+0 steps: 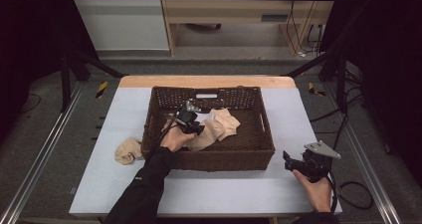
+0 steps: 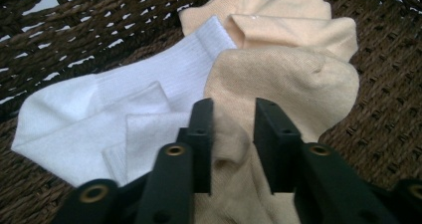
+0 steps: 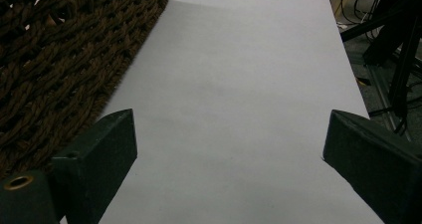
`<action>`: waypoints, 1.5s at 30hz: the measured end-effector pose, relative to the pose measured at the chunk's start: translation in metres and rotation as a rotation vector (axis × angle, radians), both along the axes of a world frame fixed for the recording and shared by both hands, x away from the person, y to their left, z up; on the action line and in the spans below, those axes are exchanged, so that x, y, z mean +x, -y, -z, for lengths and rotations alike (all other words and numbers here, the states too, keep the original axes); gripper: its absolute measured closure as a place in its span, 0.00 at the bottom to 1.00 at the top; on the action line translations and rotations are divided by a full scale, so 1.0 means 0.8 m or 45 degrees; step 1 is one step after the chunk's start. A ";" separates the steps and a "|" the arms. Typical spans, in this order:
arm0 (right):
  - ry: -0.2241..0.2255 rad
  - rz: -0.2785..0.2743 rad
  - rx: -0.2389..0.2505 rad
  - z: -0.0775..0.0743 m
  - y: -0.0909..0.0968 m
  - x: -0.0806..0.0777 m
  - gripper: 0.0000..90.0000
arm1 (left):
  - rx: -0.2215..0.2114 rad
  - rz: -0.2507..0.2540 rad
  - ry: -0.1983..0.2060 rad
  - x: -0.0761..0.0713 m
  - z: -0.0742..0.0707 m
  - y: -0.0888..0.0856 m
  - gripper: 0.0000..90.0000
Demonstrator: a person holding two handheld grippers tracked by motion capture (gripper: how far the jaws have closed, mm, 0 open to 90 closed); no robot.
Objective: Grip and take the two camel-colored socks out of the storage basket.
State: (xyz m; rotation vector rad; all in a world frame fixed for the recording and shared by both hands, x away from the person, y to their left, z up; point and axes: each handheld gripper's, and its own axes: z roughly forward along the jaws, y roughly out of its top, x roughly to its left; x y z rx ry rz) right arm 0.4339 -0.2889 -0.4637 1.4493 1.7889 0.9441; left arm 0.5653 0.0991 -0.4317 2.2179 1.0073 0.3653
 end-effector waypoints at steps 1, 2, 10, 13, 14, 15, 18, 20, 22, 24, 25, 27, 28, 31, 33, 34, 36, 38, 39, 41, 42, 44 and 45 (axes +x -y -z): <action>0.001 0.000 0.000 0.000 0.000 0.000 0.08 | 0.003 0.005 -0.003 -0.001 0.000 0.001 0.83; 0.001 0.000 0.001 0.000 0.000 0.000 0.08 | 0.012 0.016 -0.007 -0.001 -0.001 0.001 0.86; 0.003 0.002 0.002 0.000 0.000 0.000 0.08 | 0.026 0.020 -0.001 -0.004 -0.007 0.000 0.96; 0.006 0.001 0.000 -0.001 0.001 0.000 0.08 | -0.004 0.028 0.030 -0.006 -0.013 -0.002 0.96; 0.005 0.001 0.000 -0.001 0.001 0.000 0.08 | -0.017 0.029 0.041 -0.006 -0.015 -0.003 0.96; 0.004 0.003 0.000 -0.001 0.001 0.000 0.08 | -0.035 0.026 0.052 -0.007 -0.017 -0.004 0.96; 0.004 0.007 0.003 -0.001 0.001 -0.001 0.08 | -0.080 0.022 0.112 -0.010 -0.025 -0.007 0.96; 0.004 0.007 0.002 -0.001 0.001 -0.001 0.08 | -0.107 0.020 0.147 -0.013 -0.030 -0.008 0.96; 0.003 0.006 0.001 -0.001 0.001 -0.001 0.08 | -0.130 0.020 0.174 -0.015 -0.034 -0.010 0.96; 0.006 0.006 0.003 -0.001 0.001 -0.001 0.08 | -0.167 0.017 0.213 -0.018 -0.041 -0.013 0.96; 0.007 0.008 0.004 -0.001 0.001 -0.001 0.08 | -0.184 0.015 0.237 -0.020 -0.045 -0.014 0.96; 0.006 0.009 0.005 -0.001 0.002 -0.001 0.08 | -0.224 0.013 0.280 -0.024 -0.052 -0.016 0.97; 0.007 0.007 0.004 -0.001 0.001 -0.001 0.08 | -0.247 0.015 0.294 -0.027 -0.056 -0.018 0.97; 0.005 0.005 0.000 -0.001 0.001 -0.001 0.08 | -0.317 0.012 0.326 -0.034 -0.068 -0.023 0.97; 0.008 0.008 0.002 -0.001 0.001 -0.001 0.08 | -0.361 0.002 0.349 -0.038 -0.076 -0.030 0.97; 0.008 0.009 0.003 -0.001 0.001 -0.001 0.08 | -0.382 -0.002 0.355 -0.040 -0.080 -0.034 0.97; 0.008 0.010 0.004 -0.001 0.002 -0.001 0.08 | -0.414 -0.013 0.380 -0.044 -0.089 -0.042 0.97; 0.007 0.010 0.003 -0.001 0.002 -0.001 0.08 | -0.452 -0.025 0.399 -0.049 -0.098 -0.051 0.97; 0.008 0.011 0.003 -0.001 0.002 -0.001 0.08 | -0.459 -0.029 0.407 -0.051 -0.101 -0.054 0.97; 0.008 0.012 0.002 -0.001 0.002 -0.001 0.08 | -0.483 -0.038 0.429 -0.056 -0.109 -0.062 0.97; 0.007 0.012 0.003 -0.001 0.002 -0.001 0.08 | -0.494 -0.040 0.439 -0.059 -0.114 -0.067 0.97; 0.007 0.011 0.000 -0.001 0.001 -0.001 0.08 | -0.507 -0.048 0.460 -0.063 -0.122 -0.073 0.97; 0.007 0.010 0.000 -0.001 0.001 -0.001 0.08 | -0.512 -0.051 0.477 -0.066 -0.127 -0.077 0.97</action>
